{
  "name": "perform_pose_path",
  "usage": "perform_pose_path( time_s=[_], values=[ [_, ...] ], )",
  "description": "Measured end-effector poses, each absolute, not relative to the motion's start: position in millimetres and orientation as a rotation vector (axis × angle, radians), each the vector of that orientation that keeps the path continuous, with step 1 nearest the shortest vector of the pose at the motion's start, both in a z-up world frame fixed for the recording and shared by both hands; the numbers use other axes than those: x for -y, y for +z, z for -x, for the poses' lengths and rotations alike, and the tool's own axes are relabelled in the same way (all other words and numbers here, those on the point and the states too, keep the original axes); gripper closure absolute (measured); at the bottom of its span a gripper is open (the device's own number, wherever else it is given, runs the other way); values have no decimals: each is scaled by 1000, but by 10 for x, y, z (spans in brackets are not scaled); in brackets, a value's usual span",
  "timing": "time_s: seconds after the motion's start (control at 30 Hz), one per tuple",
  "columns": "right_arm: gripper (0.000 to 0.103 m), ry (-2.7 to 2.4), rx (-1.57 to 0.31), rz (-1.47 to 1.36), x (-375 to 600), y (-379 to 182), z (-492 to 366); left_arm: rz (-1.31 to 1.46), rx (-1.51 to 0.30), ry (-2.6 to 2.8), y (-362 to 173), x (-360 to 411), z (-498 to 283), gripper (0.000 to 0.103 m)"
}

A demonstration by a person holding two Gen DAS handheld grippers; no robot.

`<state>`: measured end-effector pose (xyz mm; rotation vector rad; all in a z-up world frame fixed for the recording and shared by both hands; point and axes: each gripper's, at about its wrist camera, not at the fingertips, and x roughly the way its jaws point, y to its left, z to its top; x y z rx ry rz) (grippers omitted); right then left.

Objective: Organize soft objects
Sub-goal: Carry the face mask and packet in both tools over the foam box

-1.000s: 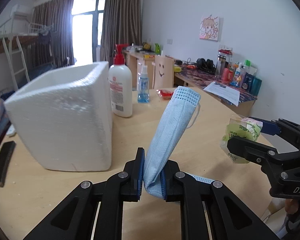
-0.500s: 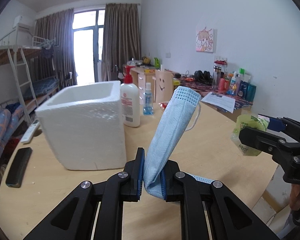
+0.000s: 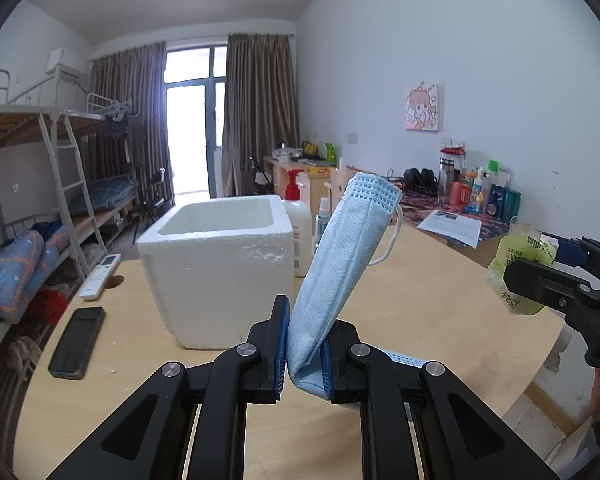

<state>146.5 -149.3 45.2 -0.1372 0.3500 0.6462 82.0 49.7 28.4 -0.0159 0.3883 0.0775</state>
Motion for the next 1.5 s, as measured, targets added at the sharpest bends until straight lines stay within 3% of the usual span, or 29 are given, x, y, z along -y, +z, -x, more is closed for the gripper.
perform_pose_path(
  time_s=[0.7,1.5],
  values=[
    [26,828,-308,133,1037,402,-1277,30,-309,258,407,-941,-300,88],
    [26,972,-320,142,531,401,-1405,46,-287,371,440,-1265,-258,88]
  ],
)
